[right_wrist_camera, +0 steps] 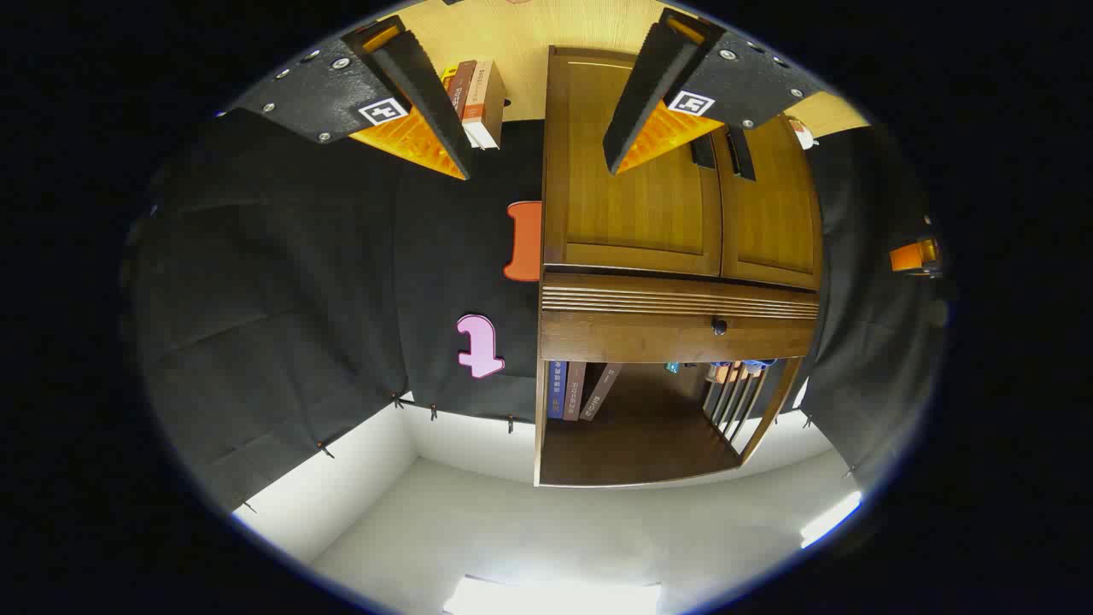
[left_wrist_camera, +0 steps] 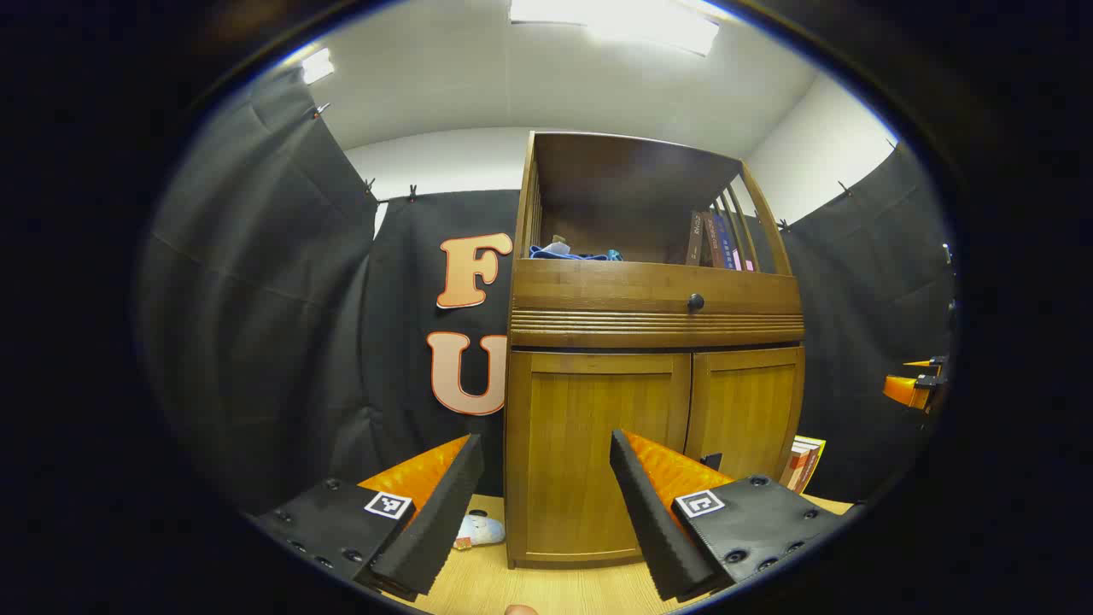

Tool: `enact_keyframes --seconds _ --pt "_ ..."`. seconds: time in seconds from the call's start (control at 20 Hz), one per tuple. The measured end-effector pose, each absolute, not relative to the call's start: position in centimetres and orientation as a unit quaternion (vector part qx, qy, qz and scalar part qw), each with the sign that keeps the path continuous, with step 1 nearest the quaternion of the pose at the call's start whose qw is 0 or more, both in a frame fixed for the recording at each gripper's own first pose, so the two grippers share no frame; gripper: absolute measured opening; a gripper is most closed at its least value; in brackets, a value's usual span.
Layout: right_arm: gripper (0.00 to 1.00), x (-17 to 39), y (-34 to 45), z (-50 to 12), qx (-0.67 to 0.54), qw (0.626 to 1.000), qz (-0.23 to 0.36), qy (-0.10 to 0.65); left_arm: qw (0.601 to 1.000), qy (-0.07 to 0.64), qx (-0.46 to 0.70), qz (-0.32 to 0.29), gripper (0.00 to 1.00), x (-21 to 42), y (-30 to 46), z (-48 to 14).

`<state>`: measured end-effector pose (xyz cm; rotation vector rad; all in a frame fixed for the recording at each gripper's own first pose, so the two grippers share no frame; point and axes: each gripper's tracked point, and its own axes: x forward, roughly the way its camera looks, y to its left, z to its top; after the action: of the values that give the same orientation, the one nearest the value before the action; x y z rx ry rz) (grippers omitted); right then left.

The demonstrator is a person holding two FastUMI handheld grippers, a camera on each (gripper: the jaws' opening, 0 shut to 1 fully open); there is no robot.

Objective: Open the right door of the double-door shoe cabinet with the right hand, and open the left door with the left hand.

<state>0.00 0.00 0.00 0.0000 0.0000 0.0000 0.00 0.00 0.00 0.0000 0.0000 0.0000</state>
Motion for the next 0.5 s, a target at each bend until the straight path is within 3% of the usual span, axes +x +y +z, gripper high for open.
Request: enact_keyframes --seconds 0.5 --pt "1.00 -0.4 -0.3 0.1 -0.001 1.000 -0.003 0.002 1.000 -0.010 0.012 0.005 0.94 -0.7 0.3 1.2"
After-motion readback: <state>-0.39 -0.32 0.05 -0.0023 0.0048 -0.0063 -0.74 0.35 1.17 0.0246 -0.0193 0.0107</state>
